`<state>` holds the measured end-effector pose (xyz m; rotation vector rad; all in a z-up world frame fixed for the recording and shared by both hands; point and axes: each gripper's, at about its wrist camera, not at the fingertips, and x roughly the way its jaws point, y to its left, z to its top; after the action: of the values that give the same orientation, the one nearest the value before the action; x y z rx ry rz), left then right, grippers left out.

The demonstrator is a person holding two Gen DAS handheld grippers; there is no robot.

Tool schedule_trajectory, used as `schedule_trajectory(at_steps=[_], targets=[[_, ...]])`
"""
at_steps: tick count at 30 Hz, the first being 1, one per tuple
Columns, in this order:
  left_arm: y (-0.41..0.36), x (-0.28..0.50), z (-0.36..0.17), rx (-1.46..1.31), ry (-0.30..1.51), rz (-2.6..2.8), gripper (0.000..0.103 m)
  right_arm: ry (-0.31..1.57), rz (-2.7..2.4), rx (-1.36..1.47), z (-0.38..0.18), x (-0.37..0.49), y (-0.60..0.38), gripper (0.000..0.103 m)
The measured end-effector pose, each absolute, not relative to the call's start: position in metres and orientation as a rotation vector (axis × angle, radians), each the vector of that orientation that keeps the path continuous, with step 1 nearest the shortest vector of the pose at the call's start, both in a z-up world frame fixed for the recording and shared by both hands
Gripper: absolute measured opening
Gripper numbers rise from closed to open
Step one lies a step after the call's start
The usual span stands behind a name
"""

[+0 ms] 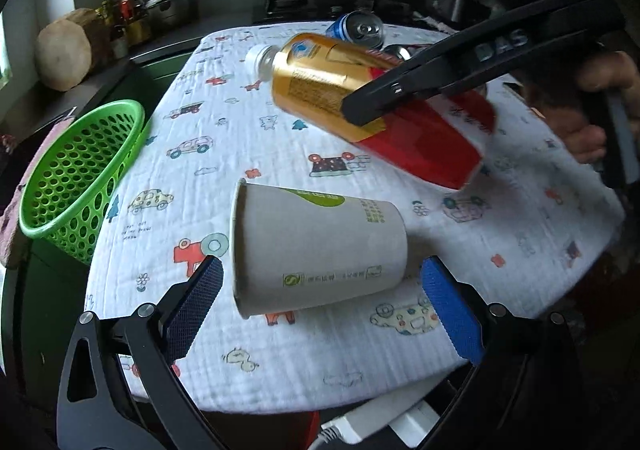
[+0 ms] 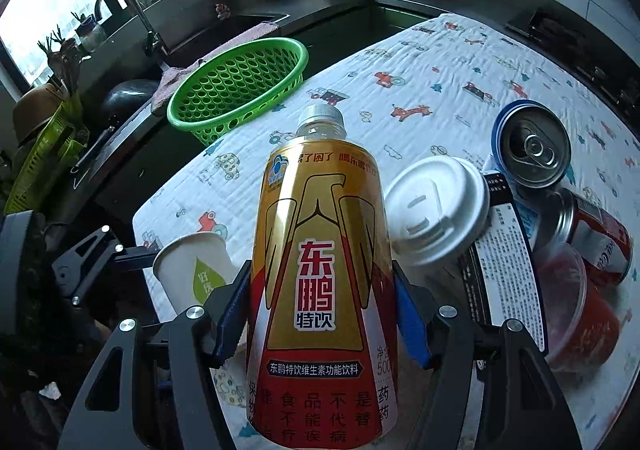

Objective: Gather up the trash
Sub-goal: 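Grasp the white paper cup with the left tool while the right tool holds the gold bottle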

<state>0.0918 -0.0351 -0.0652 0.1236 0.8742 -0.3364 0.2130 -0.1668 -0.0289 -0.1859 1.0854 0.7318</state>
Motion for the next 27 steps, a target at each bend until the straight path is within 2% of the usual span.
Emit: schedule_trajectory(at_steps=[10,12,13,27], targets=[[-0.040,0.097,-0.072,0.145,0.876,-0.219,0.097,1.078,0.729,-0.179,-0.027,0.212,-0.170,0.062],[-0.039,0.096,-0.070,0.142,0.866,-0.221,0.092,1.076,0.729,-0.180,-0.026,0.213,-0.170,0.062],[-0.038,0.096,-0.070,0.139,0.867,-0.227,0.084,1.075,0.730,-0.180,-0.025,0.213,-0.169,0.062],[0.016,0.103,-0.036,0.063,0.795,-0.217,0.084,1.056,0.768,-0.197,-0.014,0.220,-0.137,0.062]])
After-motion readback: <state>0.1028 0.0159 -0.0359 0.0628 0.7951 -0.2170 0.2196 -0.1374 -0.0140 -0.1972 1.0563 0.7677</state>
